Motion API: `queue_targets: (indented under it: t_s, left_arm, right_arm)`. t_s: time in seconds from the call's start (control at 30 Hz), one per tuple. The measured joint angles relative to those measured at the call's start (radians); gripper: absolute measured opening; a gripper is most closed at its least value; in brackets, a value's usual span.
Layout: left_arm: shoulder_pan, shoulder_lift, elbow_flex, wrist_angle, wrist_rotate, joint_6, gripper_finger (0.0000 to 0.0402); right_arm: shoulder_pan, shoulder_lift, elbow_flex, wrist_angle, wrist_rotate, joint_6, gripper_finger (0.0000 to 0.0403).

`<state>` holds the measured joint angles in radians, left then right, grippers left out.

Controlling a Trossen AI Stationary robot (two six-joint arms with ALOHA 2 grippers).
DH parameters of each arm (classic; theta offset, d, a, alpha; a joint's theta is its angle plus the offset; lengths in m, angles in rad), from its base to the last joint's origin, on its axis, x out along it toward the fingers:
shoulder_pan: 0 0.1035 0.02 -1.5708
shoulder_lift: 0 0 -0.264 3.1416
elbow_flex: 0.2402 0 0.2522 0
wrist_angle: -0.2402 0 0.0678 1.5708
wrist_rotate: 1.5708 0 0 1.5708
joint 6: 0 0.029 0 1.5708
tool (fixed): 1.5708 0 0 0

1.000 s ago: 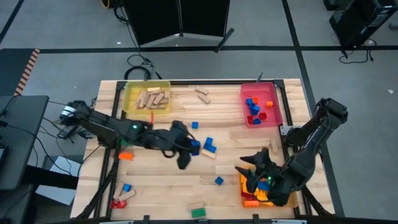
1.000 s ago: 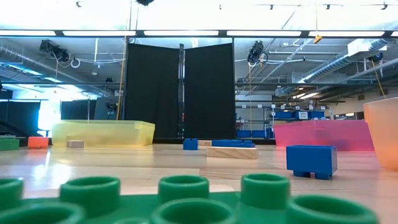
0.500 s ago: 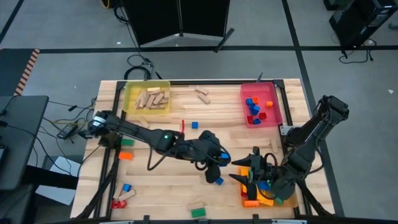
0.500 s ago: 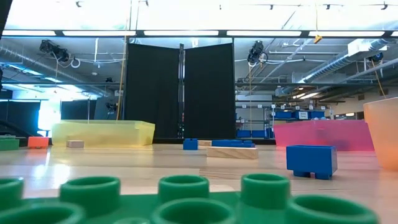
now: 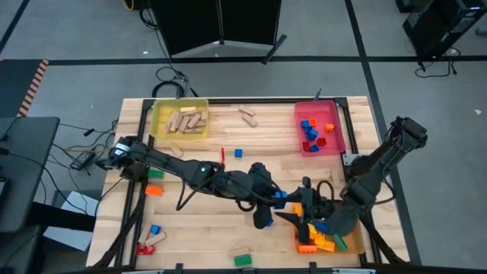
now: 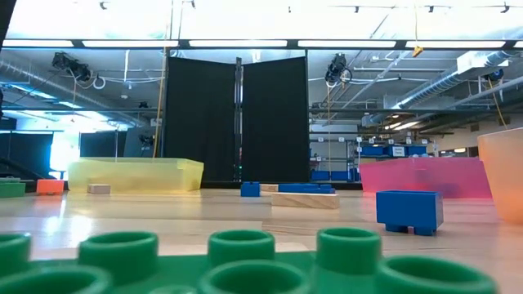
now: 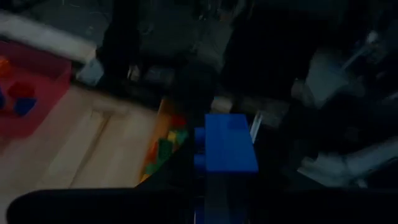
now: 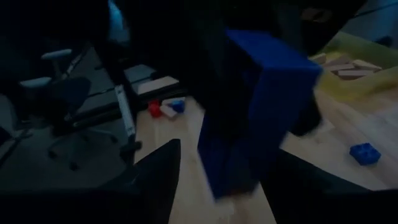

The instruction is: Sort blocks by size

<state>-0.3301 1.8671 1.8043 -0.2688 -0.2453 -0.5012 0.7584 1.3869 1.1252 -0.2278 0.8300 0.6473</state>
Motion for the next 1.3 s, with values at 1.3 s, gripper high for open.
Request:
queue_targets:
  t_s: [1.3]
  left_arm:
    - [0.051, -0.002, -0.002, -0.108, 0.031, 0.103, 0.0172]
  right_arm:
    - [0.092, -0.147, 0.002, -0.449, -0.178, 0.413, 0.0114]
